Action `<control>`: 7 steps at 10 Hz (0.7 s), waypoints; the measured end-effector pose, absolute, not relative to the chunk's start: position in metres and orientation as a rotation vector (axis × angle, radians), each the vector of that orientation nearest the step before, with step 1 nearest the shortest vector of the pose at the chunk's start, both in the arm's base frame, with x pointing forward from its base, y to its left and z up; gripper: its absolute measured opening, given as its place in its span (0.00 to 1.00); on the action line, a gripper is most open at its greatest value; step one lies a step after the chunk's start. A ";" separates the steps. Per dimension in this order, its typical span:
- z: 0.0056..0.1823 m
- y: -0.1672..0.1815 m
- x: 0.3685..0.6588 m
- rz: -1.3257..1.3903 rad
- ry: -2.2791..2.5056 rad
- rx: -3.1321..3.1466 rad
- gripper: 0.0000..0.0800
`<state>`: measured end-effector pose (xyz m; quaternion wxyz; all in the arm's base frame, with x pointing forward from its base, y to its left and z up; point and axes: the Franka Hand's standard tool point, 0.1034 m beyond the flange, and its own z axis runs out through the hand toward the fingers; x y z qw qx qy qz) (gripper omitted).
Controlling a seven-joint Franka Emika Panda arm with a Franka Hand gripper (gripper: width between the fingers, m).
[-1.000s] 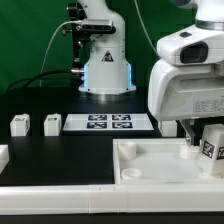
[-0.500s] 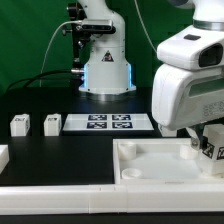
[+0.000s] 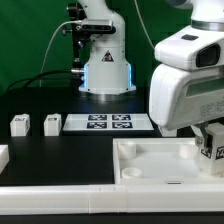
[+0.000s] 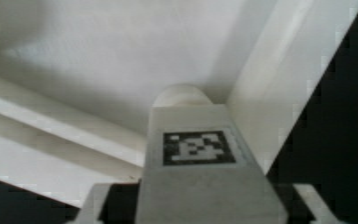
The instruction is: Assemble one leg
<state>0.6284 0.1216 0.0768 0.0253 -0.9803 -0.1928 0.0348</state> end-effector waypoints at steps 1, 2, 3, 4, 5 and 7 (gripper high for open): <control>0.077 0.122 0.628 0.108 -0.602 -3.030 0.37; 0.077 0.122 0.628 0.110 -0.504 -3.047 0.37; 0.077 0.121 0.629 0.115 -0.288 -3.081 0.37; 0.076 0.121 0.629 0.115 -0.123 -3.093 0.37; 0.076 0.120 0.629 0.121 0.106 -3.098 0.37; 0.076 0.120 0.629 0.127 0.460 -3.075 0.37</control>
Offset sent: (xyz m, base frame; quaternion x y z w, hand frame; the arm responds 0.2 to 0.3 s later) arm -0.0053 -0.0013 0.0013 0.0066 0.0091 0.2551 0.9669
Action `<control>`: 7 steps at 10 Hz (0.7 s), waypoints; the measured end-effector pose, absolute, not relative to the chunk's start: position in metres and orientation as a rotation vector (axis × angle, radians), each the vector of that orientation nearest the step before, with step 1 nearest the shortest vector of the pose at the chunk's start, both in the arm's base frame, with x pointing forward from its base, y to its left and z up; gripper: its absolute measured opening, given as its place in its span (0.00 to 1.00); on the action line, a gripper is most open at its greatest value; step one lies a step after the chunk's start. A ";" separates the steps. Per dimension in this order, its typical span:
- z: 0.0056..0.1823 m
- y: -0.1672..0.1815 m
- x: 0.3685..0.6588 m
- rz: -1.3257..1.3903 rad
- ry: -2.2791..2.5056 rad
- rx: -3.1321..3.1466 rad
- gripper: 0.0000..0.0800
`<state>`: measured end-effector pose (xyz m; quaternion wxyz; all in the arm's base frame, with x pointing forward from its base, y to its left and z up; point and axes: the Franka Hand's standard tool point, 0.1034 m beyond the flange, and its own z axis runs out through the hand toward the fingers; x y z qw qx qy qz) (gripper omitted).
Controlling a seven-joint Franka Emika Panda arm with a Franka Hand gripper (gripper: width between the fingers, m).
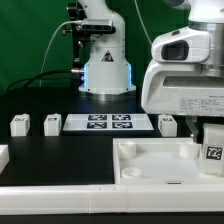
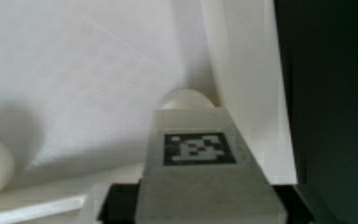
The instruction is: Assemble one leg
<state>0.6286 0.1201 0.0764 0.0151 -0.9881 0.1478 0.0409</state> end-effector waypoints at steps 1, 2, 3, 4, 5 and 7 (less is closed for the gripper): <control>0.076 0.120 0.629 0.130 0.670 -3.043 0.37; 0.076 0.120 0.628 0.132 0.869 -2.998 0.37; 0.076 0.121 0.628 0.136 1.051 -2.942 0.37; 0.076 0.122 0.628 0.139 1.245 -2.871 0.37; 0.076 0.124 0.627 0.143 1.396 -2.802 0.37; 0.075 0.127 0.627 0.157 1.686 -2.639 0.37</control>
Offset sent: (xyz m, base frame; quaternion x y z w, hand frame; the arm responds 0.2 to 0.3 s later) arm -0.0016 0.0002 0.0018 -0.0015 0.0033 0.3208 0.9471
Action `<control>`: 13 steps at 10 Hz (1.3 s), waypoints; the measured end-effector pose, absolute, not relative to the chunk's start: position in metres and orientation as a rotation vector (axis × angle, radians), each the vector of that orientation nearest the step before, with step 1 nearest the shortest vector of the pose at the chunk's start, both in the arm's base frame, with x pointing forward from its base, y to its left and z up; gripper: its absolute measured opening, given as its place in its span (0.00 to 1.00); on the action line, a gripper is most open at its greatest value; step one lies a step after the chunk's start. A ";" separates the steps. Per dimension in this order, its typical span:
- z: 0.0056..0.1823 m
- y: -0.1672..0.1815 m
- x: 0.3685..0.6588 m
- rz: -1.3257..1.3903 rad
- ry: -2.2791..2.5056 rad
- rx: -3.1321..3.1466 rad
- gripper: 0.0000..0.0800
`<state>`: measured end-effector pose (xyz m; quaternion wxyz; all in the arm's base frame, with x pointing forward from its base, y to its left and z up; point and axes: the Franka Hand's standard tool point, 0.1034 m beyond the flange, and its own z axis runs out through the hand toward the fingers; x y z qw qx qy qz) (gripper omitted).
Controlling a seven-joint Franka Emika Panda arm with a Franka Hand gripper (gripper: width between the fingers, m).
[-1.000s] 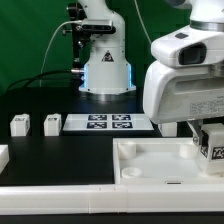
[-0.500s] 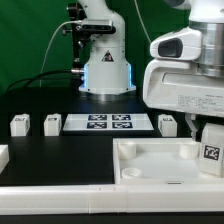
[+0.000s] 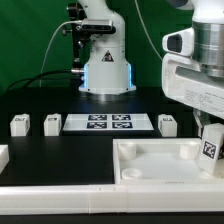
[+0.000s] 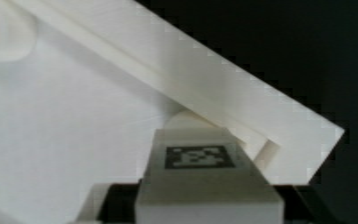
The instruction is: Assemble one leg
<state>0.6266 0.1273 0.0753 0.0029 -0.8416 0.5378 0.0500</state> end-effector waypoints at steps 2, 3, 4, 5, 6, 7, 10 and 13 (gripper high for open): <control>0.075 0.127 0.626 0.159 1.676 -2.644 0.37; 0.075 0.127 0.626 0.159 1.674 -2.645 0.37; 0.075 0.128 0.626 0.159 1.665 -2.650 0.37; 0.075 0.128 0.626 0.159 1.629 -2.671 0.47; 0.075 0.128 0.626 0.159 1.540 -2.720 0.70; 0.075 0.128 0.626 0.158 1.487 -2.747 0.78; 0.075 0.128 0.626 0.150 1.001 -2.944 0.81; 0.074 0.128 0.626 0.138 0.410 -3.068 0.81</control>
Offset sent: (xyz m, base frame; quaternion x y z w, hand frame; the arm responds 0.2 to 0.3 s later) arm 0.0001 -0.0002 -0.0004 -0.0008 0.0000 -0.0040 1.0000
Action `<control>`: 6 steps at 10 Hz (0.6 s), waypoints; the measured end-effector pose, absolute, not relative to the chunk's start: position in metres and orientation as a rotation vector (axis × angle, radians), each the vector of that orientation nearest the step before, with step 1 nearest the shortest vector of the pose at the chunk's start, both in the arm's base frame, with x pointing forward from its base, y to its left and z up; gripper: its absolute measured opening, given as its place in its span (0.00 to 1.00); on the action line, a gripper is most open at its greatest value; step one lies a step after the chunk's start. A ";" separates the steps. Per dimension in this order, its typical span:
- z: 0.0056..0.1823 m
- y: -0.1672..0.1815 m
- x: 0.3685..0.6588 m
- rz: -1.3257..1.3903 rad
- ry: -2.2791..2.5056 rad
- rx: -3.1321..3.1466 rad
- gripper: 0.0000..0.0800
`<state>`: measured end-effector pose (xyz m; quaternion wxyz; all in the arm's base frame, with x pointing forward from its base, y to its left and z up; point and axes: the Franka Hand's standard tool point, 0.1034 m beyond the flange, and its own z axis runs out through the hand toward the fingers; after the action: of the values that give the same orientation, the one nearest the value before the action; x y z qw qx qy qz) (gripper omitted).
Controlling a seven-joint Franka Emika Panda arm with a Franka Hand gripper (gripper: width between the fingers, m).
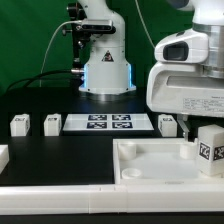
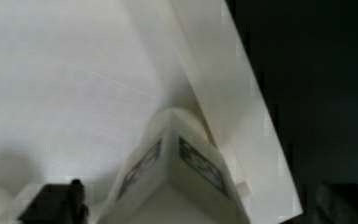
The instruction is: Assemble one leg
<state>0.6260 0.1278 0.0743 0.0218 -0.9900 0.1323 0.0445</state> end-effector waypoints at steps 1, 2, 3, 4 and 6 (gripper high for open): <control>0.074 0.128 0.626 0.133 0.221 -3.082 0.81; 0.074 0.128 0.626 0.130 0.120 -3.085 0.81; 0.074 0.126 0.626 0.124 -0.121 -3.081 0.81; 0.074 0.125 0.626 0.119 -0.287 -3.069 0.81; 0.074 0.123 0.627 0.110 -0.553 -3.031 0.81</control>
Offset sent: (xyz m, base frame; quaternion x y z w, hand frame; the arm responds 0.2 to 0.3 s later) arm 0.0011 -0.0001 -0.0001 -0.0038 0.0008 -0.3022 0.9532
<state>0.6268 0.1234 0.0740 0.0291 -0.9827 -0.1792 0.0355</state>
